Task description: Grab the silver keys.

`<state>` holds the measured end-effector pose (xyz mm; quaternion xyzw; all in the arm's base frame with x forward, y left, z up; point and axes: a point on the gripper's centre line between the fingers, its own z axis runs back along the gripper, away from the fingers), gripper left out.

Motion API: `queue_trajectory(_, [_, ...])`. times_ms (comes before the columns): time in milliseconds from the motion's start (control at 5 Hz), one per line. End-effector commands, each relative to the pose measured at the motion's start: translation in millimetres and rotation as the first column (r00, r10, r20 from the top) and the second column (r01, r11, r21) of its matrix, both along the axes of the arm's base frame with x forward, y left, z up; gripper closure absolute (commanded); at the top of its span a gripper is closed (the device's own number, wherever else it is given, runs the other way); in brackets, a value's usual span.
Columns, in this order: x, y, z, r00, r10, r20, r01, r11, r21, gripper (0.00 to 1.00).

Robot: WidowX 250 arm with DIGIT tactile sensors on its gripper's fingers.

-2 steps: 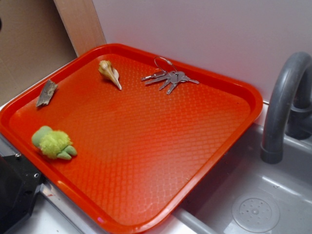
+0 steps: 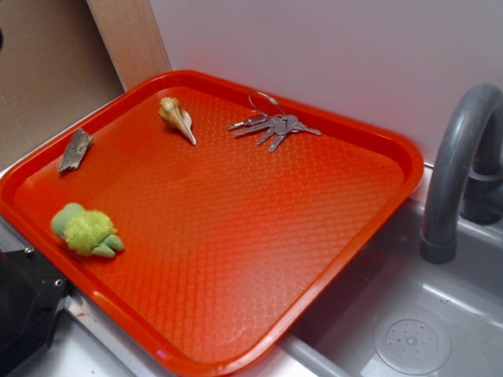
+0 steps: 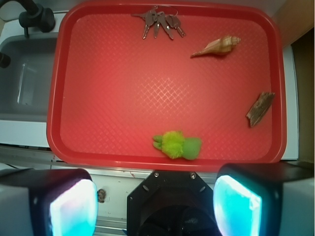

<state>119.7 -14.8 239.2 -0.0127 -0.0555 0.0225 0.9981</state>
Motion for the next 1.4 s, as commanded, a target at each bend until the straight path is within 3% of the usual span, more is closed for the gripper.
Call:
queue_trajectory(0, [102.0, 53.5, -78.7, 0.989, -0.15, -0.003, 0.145, 0.946, 0.291, 0.0])
queue_trajectory(200, [156.7, 58.2, -105.4, 0.92, -0.39, 0.049, 0.349, 0.868, 0.354, 0.0])
queue_trajectory(400, [188.0, 41.8, -108.3, 0.788, -0.6, 0.138, 0.535, 0.779, 0.328, 0.0])
queue_trajectory(600, [188.0, 20.0, -96.8, 0.602, -0.774, 0.199, 0.682, 0.627, 0.376, 0.0])
queue_trajectory(800, [196.7, 14.0, -103.3, 0.513, -0.833, 0.208, 0.742, 0.552, 0.38, 0.0])
queue_trajectory(1000, [205.8, 6.2, -124.8, 0.474, -0.869, 0.142, 0.776, 0.488, 0.4, 0.0])
queue_trajectory(1200, [213.4, 8.5, -139.4, 0.469, -0.875, 0.121, 0.791, 0.477, 0.383, 0.0])
